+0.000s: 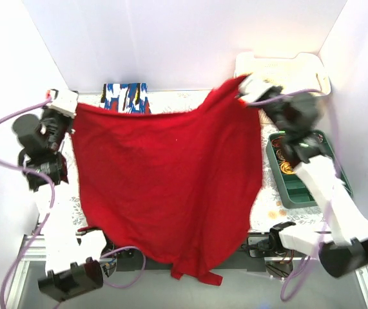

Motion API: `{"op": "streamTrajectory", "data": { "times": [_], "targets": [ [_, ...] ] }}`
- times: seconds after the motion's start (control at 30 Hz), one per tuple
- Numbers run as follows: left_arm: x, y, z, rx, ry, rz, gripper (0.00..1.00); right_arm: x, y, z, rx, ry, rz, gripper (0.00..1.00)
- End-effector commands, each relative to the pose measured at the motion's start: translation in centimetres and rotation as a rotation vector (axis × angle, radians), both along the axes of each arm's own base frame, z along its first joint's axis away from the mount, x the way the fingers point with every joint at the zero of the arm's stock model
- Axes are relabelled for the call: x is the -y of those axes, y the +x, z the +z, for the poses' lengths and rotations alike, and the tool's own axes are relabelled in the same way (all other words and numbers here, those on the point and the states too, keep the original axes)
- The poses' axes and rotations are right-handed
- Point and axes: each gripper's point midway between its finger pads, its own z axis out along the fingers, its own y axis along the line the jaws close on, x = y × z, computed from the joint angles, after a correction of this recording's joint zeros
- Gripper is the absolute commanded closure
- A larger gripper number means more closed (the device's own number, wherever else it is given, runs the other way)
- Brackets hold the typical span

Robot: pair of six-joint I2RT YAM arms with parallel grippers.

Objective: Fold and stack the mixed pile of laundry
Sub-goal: Flatten out the T-shirt at the center of the board.

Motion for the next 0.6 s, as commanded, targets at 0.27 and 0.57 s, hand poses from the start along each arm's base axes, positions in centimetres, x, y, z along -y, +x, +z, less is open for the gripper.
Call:
{"op": "streamTrajectory", "data": {
  "times": [0.27,0.57],
  "targets": [
    [-0.9,13.0,-24.6,-0.470,-0.102,-0.123,1.00,-5.4,14.7,-19.5,-0.182,-0.178,0.007,0.99],
    [-2.4,17.6,-28.8,-0.535,-0.051,-0.126,1.00,-6.9,16.9,-23.4,-0.256,-0.232,0.019,0.99]
  ]
}}
